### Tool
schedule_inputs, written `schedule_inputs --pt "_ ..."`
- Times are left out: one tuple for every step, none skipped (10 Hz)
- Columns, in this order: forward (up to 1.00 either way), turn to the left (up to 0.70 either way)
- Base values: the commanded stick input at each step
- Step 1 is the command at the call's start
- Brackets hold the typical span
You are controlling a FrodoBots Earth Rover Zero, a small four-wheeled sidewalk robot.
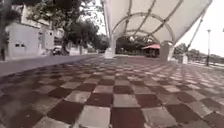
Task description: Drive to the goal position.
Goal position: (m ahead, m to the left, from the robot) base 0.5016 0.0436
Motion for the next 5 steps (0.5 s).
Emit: schedule_inputs --pt "0.85 -0.22" --pt "0.85 -0.22" --pt "0.85 -0.22" --pt "0.85 -0.22" --pt "0.85 -0.19"
